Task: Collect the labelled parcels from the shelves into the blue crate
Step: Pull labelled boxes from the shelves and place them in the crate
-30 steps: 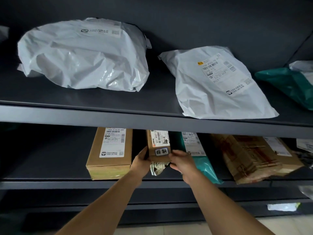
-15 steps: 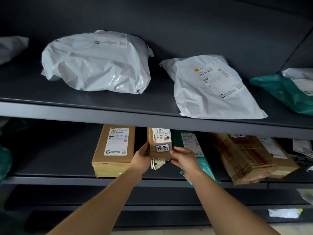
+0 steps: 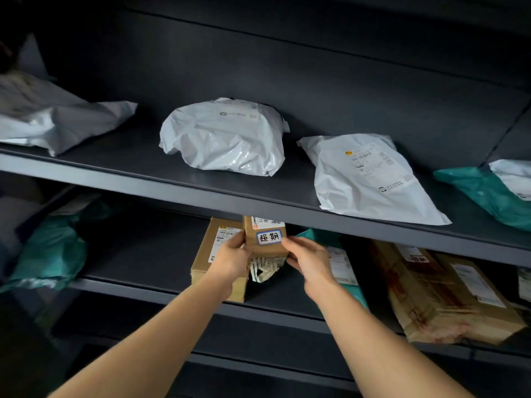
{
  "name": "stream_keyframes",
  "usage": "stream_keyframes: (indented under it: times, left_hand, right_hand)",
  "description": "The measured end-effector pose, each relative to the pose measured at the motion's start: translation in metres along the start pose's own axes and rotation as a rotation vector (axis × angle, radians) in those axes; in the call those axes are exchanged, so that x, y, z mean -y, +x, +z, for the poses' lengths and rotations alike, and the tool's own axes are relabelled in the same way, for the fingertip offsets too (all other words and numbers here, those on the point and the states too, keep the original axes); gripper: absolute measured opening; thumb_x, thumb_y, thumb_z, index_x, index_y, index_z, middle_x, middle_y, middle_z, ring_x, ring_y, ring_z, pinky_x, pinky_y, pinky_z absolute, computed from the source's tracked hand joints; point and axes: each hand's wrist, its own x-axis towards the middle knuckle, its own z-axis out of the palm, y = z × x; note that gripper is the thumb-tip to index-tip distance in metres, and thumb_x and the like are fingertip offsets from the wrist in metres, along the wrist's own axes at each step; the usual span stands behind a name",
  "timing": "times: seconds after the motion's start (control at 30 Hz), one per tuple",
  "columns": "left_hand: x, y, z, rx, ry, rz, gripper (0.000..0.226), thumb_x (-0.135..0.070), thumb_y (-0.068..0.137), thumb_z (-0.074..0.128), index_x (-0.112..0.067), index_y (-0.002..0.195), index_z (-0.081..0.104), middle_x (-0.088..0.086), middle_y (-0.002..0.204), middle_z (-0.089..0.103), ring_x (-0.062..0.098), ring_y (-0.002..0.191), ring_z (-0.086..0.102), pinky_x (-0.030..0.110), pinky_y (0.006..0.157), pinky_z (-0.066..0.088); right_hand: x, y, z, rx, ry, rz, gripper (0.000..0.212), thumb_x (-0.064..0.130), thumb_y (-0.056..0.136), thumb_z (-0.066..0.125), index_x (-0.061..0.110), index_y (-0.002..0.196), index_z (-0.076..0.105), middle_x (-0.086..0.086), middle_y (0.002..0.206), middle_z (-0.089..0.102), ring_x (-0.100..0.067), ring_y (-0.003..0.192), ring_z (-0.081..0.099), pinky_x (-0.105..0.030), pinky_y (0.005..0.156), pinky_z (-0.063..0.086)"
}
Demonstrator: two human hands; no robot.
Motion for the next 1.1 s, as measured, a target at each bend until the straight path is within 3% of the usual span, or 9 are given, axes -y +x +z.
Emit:
stream_keyframes:
  times: [0.1, 0.2, 0.37, 0.57, 0.77, 0.9, 1.0, 1.1]
  left_hand:
    - [-0.002, -0.014, -0.026, -0.045, -0.014, 0.004, 0.038, -0.003, 0.098, 0.039, -0.034, 0.110, 0.056, -0.006, 0.108, 0.064, 0.015, 0.104, 0.059, 0.038, 0.101, 0.046]
    - [-0.001, -0.030, -0.054, -0.095, -0.028, 0.019, 0.040, 0.000, 0.096, 0.038, -0.034, 0.103, 0.059, 0.000, 0.112, 0.067, 0.018, 0.106, 0.061, 0.039, 0.102, 0.046]
    - [0.002, -0.064, -0.105, -0.218, -0.102, 0.015, 0.040, 0.002, 0.096, 0.038, -0.031, 0.104, 0.061, -0.009, 0.096, 0.069, 0.014, 0.096, 0.064, 0.034, 0.094, 0.048]
    - [0.008, -0.112, -0.175, -0.334, -0.143, 0.036, 0.043, 0.006, 0.095, 0.037, -0.026, 0.116, 0.056, -0.010, 0.095, 0.066, 0.002, 0.084, 0.059, 0.021, 0.069, 0.045]
    - [0.023, -0.169, -0.244, -0.454, -0.186, -0.005, 0.038, -0.001, 0.096, 0.041, -0.031, 0.113, 0.056, -0.012, 0.095, 0.067, 0.005, 0.090, 0.059, 0.027, 0.082, 0.044]
    - [0.040, -0.214, -0.294, -0.536, -0.231, -0.029, 0.037, -0.005, 0.096, 0.045, -0.027, 0.125, 0.054, -0.010, 0.100, 0.067, 0.009, 0.095, 0.060, 0.029, 0.087, 0.044]
    - [0.054, -0.246, -0.329, -0.582, -0.247, -0.038, 0.041, -0.001, 0.095, 0.046, -0.017, 0.133, 0.052, -0.007, 0.099, 0.067, 0.005, 0.083, 0.063, 0.022, 0.071, 0.048]
    - [0.067, -0.281, -0.359, -0.628, -0.247, -0.018, 0.037, 0.002, 0.094, 0.046, -0.024, 0.118, 0.055, -0.012, 0.090, 0.067, -0.003, 0.067, 0.065, 0.013, 0.059, 0.049]
  right_hand:
    - [0.000, -0.012, 0.023, 0.065, -0.008, -0.009, 0.011, 0.014, 0.079, 0.075, 0.017, 0.088, 0.071, -0.005, 0.098, 0.074, -0.021, 0.098, 0.068, -0.034, 0.091, 0.053]
    - [-0.004, -0.024, 0.048, 0.154, -0.046, -0.013, 0.007, 0.016, 0.080, 0.074, 0.020, 0.086, 0.071, -0.005, 0.098, 0.074, -0.021, 0.099, 0.068, -0.036, 0.091, 0.054]
    - [-0.015, -0.047, 0.101, 0.274, -0.103, -0.006, 0.010, 0.019, 0.076, 0.077, 0.017, 0.086, 0.074, -0.006, 0.098, 0.075, -0.025, 0.098, 0.069, -0.045, 0.092, 0.055]
    - [-0.028, -0.090, 0.171, 0.414, -0.149, 0.004, 0.018, 0.020, 0.079, 0.075, 0.017, 0.096, 0.072, -0.005, 0.103, 0.072, -0.020, 0.098, 0.068, -0.036, 0.089, 0.056]
    - [-0.047, -0.151, 0.234, 0.535, -0.177, 0.051, 0.021, 0.018, 0.079, 0.076, 0.011, 0.099, 0.071, -0.008, 0.100, 0.074, -0.021, 0.095, 0.069, -0.038, 0.088, 0.057]
    - [-0.064, -0.202, 0.276, 0.623, -0.204, 0.051, 0.019, 0.017, 0.082, 0.072, 0.010, 0.099, 0.071, -0.006, 0.101, 0.073, -0.018, 0.098, 0.067, -0.035, 0.089, 0.055]
    - [-0.080, -0.239, 0.305, 0.675, -0.216, 0.069, 0.019, 0.016, 0.083, 0.072, 0.010, 0.100, 0.071, -0.006, 0.102, 0.072, -0.015, 0.095, 0.066, -0.033, 0.087, 0.055]
    - [-0.096, -0.275, 0.331, 0.726, -0.223, 0.089, 0.018, 0.014, 0.084, 0.071, 0.008, 0.100, 0.070, -0.007, 0.101, 0.071, -0.014, 0.089, 0.065, -0.031, 0.085, 0.054]
